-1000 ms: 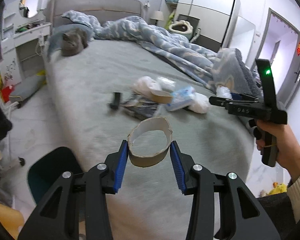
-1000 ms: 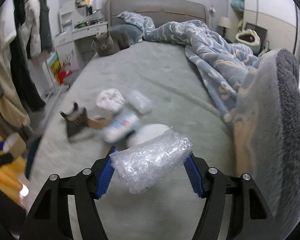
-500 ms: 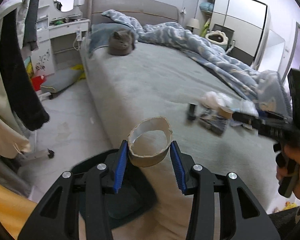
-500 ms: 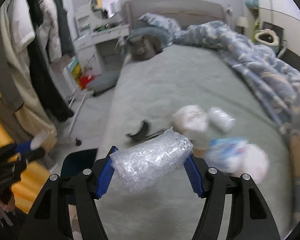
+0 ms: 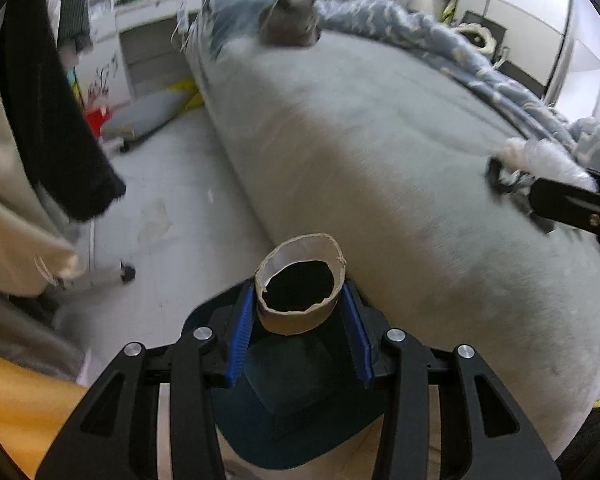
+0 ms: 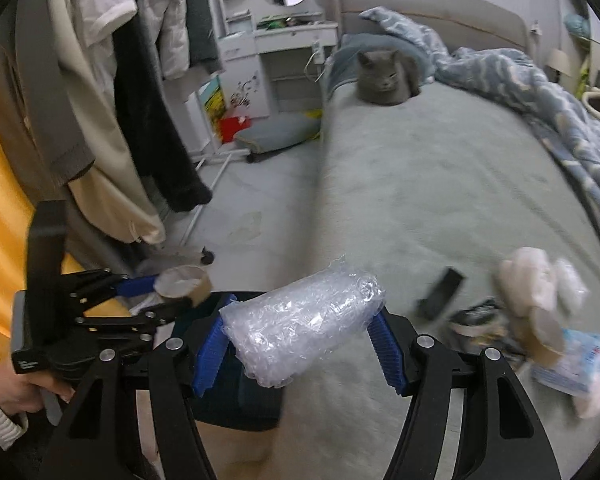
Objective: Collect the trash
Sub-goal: 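Carry the bubble-wrap roll and tape core over the teal bin with both tools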
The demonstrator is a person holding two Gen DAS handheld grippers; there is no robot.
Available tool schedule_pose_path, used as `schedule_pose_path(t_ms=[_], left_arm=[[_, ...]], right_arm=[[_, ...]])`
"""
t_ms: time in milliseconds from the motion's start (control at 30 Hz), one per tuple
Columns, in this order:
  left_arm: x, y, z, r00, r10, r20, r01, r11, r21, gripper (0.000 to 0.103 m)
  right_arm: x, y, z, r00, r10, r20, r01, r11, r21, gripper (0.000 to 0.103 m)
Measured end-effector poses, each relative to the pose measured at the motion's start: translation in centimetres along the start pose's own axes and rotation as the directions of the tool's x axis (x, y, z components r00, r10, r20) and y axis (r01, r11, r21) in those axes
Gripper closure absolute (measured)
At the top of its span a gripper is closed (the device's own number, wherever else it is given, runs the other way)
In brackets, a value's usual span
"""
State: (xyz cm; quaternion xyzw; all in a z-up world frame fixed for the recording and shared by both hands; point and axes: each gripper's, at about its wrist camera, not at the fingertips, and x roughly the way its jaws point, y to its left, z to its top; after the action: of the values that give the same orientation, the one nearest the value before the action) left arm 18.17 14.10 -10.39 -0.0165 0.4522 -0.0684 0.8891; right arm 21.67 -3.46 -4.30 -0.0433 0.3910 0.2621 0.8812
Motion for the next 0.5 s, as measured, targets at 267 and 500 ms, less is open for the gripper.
schedule_pose_path(t_ms=[267,500], left_arm=[[3.6,3.4,-2.6,0.985,-0.044,-0.169,0.029,0.995,-0.093,0.057],[5.9,4.6,-5.0,0.950,-0.109,-0.292,0.066,0.986,-0.152,0.057]], right_arm=[[3.9,3.0,0.0,0.996,0.028,-0.085,-0.032,0.999,-0.044,0.037],[7.1,4.2,-0.4,0.985,0.041,-0.169,-0.047,0.998,-0.032,0.037]])
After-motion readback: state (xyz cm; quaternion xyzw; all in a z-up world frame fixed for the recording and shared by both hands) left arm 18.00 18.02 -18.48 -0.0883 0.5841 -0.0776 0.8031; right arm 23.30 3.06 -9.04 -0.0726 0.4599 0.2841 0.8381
